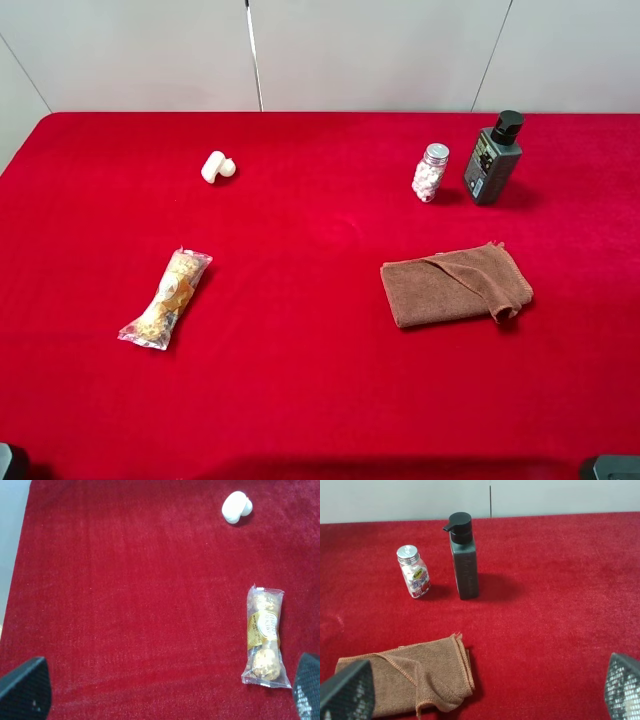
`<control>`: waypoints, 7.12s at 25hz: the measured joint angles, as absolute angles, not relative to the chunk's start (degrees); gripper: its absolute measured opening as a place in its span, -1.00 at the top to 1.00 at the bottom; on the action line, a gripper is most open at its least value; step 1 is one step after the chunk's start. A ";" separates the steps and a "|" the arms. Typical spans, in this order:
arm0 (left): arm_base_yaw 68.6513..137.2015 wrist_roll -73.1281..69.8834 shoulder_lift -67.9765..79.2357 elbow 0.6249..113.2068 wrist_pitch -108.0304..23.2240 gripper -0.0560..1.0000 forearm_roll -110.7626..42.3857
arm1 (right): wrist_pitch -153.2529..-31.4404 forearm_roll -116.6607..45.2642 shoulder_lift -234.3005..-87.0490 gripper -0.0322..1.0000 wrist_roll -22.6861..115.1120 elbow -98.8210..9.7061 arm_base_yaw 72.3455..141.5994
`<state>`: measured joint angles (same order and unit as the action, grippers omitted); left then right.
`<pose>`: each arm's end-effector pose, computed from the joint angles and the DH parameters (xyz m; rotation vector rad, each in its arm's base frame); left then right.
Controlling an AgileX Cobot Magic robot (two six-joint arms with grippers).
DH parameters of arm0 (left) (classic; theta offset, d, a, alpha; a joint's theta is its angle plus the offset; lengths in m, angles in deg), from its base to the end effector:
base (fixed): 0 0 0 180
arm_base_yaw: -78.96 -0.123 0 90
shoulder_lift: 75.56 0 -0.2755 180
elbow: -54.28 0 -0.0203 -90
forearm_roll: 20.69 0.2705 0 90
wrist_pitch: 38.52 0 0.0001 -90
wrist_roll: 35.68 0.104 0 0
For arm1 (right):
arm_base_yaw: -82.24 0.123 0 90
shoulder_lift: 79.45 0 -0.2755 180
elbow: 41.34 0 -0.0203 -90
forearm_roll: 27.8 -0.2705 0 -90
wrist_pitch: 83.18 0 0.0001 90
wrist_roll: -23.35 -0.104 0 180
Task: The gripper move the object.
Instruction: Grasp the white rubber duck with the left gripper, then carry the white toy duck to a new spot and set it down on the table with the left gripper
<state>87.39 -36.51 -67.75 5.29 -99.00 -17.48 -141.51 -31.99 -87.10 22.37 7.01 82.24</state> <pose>0.0350 -0.0001 0.2779 0.1334 2.0414 -0.0338 0.0344 0.0065 0.2850 0.0153 1.9946 0.0978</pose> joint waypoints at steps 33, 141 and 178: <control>87.39 -37.29 -49.94 10.02 -98.57 -0.90 -17.29 | -141.51 -31.99 -87.10 -0.41 22.37 7.01 82.24; 97.40 -29.26 62.03 65.42 -72.51 0.15 -24.21 | -141.46 -31.99 -87.10 -0.41 22.37 7.01 82.24; 99.72 -29.31 53.92 66.06 -80.69 0.23 -25.24 | -141.46 -32.03 -87.10 -0.41 22.37 7.01 82.24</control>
